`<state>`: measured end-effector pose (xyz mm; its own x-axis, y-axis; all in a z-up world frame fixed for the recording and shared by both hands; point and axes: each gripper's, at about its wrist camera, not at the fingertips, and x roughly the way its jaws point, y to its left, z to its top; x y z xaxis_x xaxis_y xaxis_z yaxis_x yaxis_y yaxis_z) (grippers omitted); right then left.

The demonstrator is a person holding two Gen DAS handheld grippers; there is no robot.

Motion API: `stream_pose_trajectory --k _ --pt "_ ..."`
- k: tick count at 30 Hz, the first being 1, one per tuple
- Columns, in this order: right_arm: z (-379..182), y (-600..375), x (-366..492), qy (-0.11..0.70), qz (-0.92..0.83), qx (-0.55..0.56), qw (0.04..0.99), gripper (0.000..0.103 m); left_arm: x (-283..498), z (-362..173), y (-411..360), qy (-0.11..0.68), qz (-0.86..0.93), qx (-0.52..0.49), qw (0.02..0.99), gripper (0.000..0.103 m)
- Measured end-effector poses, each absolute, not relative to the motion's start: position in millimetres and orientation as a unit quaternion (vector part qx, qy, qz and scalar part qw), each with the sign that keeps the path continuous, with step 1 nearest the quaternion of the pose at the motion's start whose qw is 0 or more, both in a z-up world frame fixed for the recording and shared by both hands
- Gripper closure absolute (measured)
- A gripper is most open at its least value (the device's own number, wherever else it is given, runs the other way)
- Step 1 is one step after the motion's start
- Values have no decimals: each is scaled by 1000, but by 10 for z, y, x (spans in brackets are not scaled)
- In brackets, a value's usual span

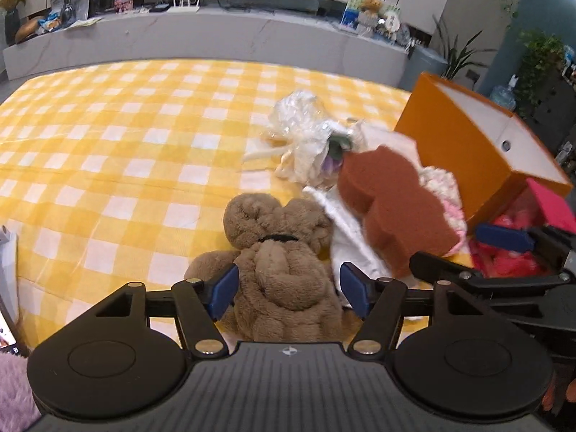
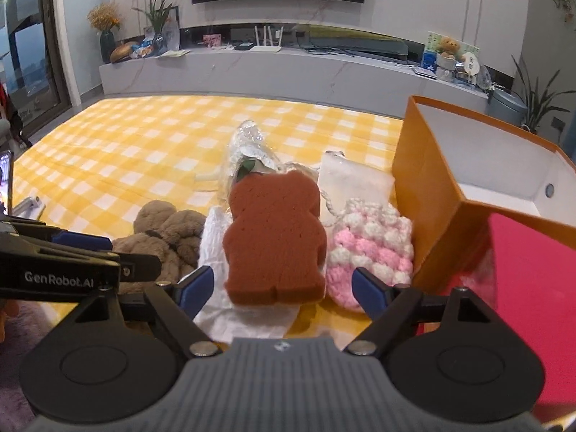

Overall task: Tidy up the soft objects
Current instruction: 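Grasp the brown bear-shaped sponge with the right tool while the left tool grasps the brown teddy bear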

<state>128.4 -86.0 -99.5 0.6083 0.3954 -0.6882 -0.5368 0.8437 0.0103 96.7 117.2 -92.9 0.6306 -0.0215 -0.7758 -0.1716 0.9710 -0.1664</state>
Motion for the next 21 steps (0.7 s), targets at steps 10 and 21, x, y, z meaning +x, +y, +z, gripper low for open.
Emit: stream_pose_trajectory --k 10,21 --pt "-1147 -776 1544 365 268 -95 886 28 1048 -1051 1260 450 47 -140 881 26" --pt "-1017 -876 1431 361 288 -61 885 46 1058 -1049 1101 445 42 -93 890 41"
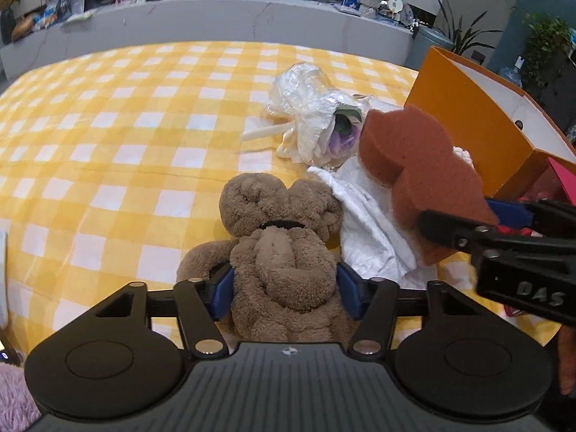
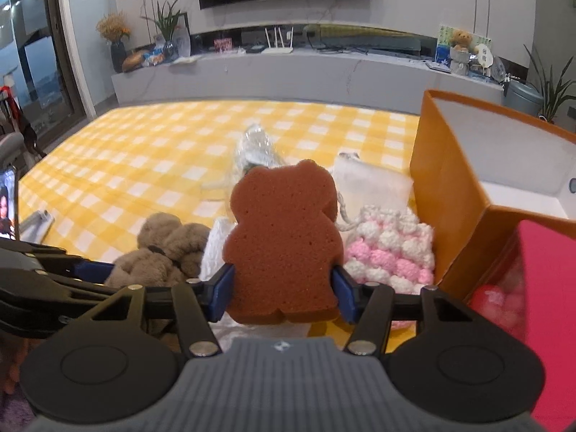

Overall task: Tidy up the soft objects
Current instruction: 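Grasp the brown bear-shaped sponge with the right tool while the left tool grasps the brown teddy bear, then carry the sponge with the right tool while the left tool carries the teddy bear over the orange box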

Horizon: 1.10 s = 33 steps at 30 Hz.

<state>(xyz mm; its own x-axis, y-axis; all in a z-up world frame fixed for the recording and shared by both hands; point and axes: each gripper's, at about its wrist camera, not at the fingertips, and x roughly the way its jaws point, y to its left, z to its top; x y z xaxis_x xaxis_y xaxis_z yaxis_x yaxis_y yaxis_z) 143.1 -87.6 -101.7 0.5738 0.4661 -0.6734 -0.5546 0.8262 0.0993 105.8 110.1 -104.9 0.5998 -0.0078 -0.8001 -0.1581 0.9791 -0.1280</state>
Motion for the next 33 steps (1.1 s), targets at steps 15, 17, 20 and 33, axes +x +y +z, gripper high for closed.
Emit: stream_pose_trajectory --k 15,17,20,33 --pt "-705 -1240 971 341 286 -5 895 46 546 -606 920 373 69 -67 923 50" --pt "-655 -1308 918 337 287 1 897 46 472 -495 875 358 73 -58 929 50" --pt "-562 -1427 822 324 284 9 902 46 372 -299 793 335 72 -52 938 50" --pt "-72 -2048 634 278 257 26 925 46 446 335 292 259 -19 -55 964 50"
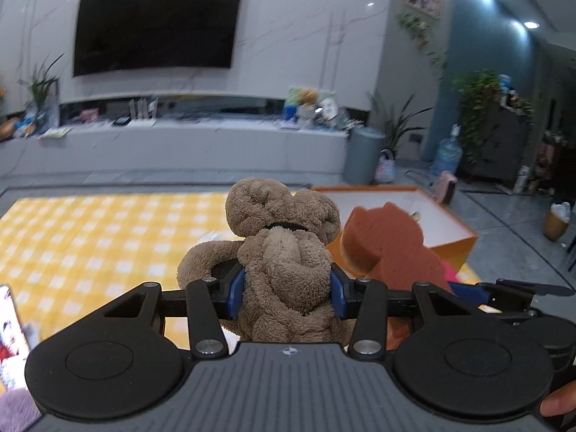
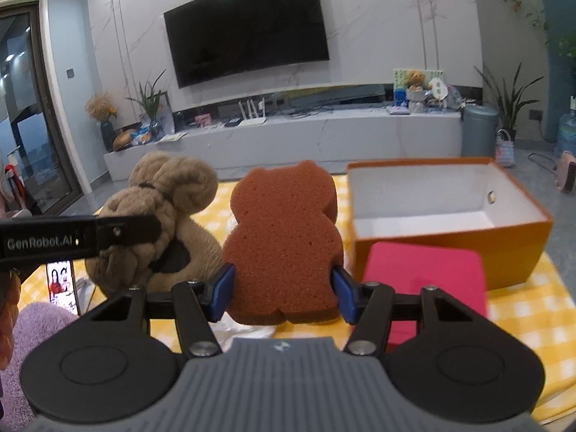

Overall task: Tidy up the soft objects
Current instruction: 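Carry the sponge with the right tool while the left tool carries the teddy bear over the orange box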

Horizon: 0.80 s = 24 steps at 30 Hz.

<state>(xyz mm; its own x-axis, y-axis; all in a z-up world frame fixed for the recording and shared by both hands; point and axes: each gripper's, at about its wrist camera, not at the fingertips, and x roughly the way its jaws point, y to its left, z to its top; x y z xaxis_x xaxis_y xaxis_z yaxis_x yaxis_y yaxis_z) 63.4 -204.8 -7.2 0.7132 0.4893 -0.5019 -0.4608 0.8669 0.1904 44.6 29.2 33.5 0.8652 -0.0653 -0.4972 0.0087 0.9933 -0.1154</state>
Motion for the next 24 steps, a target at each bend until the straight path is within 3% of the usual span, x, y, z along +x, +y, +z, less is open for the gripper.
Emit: stream_pose_trajectory --k 11,24 --pt "216 -2669 977 273 220 8 937 46 1000 506 -294 234 -88 -45 967 50" --pt "177 -3096 1895 318 183 1 930 45 1964 273 -612 297 -139 -58 943 50"
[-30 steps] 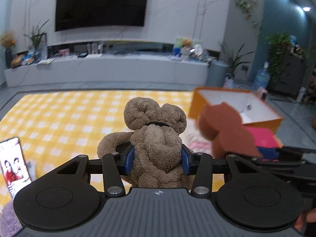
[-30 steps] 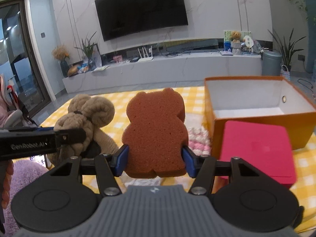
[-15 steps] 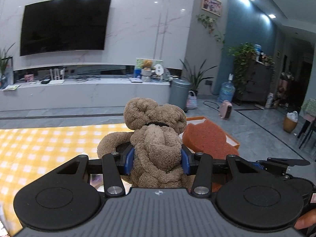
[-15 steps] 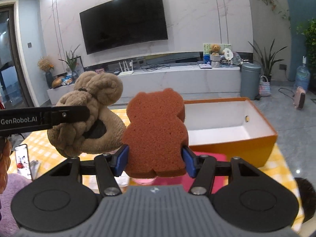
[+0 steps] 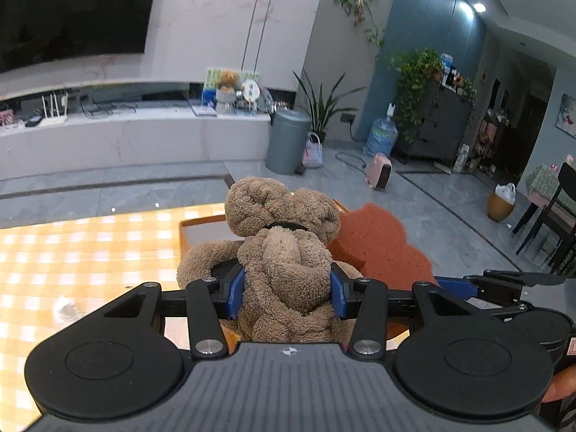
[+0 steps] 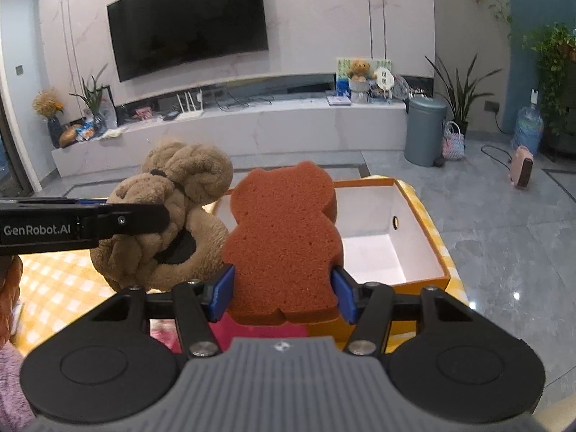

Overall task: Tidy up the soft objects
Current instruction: 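Carry the sponge with the right tool while the left tool carries the teddy bear over the orange box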

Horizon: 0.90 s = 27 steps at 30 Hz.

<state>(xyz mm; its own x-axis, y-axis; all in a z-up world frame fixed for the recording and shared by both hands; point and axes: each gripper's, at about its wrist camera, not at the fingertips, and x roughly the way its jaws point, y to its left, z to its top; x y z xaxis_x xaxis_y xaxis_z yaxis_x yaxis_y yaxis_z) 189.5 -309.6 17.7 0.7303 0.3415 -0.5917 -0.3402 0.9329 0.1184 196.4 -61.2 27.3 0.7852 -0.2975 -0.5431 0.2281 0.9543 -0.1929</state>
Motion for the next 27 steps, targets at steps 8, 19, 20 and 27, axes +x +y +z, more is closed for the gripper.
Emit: stream_pose_trajectory --k 8,19,20,27 --pt "-51 -3122 2669 370 182 0 911 45 2512 -10 -667 355 -150 -34 922 50" --pt "-557 -3191 3619 490 157 -52 856 45 2997 -423 -981 443 -155 -44 882 50" --pt "-599 -3198 3651 498 157 -65 850 45 3010 -460 -1006 451 -155 -49 878 50" --pt "-750 -3217 3706 519 144 -146 830 44 3095 -637 -1069 488 -149 -73 857 48"
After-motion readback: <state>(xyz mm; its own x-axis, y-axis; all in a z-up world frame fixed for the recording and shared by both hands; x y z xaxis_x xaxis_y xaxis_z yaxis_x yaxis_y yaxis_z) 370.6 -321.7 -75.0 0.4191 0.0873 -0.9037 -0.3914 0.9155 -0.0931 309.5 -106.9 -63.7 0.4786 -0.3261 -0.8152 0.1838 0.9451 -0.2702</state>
